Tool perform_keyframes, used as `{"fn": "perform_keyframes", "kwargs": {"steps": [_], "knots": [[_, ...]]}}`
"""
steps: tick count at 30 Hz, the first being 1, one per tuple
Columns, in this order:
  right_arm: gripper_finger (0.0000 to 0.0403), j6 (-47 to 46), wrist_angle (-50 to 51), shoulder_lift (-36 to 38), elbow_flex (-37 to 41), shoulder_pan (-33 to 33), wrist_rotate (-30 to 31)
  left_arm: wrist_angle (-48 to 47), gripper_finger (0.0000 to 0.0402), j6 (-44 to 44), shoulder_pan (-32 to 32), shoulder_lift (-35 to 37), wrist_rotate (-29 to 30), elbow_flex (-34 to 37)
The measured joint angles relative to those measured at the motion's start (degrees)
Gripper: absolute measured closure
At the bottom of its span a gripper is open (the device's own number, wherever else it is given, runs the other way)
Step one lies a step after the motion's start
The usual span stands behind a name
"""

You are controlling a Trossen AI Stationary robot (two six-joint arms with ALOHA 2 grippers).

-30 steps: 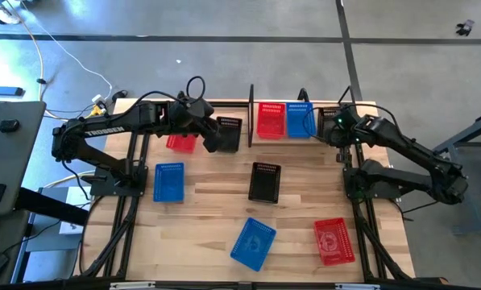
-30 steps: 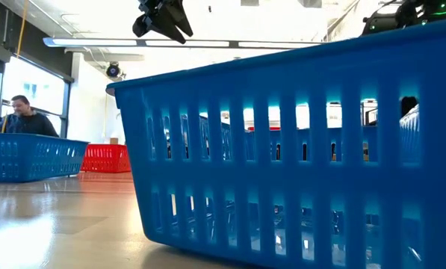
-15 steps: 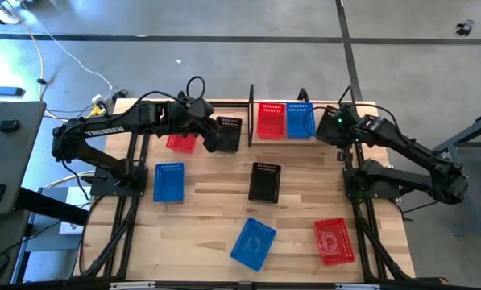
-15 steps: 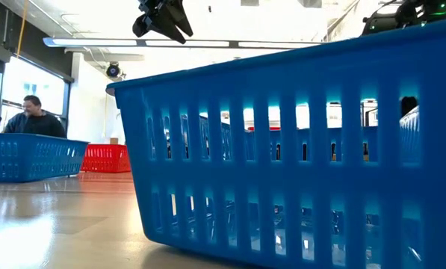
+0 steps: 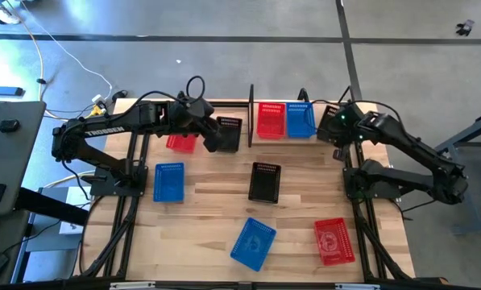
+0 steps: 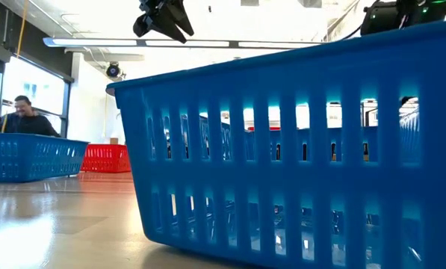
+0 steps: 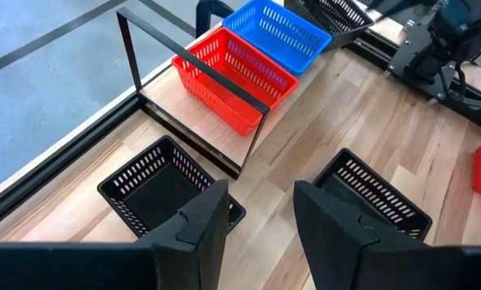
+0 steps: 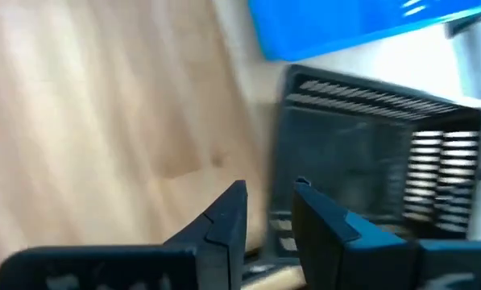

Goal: Stack baskets on shelf by color
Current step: Put the bottom black bin on the shelf

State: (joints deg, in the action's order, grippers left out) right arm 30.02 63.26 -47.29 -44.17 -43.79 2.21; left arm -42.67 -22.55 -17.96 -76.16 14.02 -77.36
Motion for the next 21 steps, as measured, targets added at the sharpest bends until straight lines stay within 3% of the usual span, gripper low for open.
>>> {"fn": "perform_keyframes", "kwargs": {"steps": [7,21], "knots": [[0.0320,-5.8,5.3,-0.3,0.1,1.9,-5.4,0.9,0.0270,0.2,0.0,0.0,0.0,0.0],[0.0320,-12.2,7.7,-8.7,0.1,2.3,-0.8,0.8,0.0270,0.2,0.0,0.0,0.0,0.0]]}}
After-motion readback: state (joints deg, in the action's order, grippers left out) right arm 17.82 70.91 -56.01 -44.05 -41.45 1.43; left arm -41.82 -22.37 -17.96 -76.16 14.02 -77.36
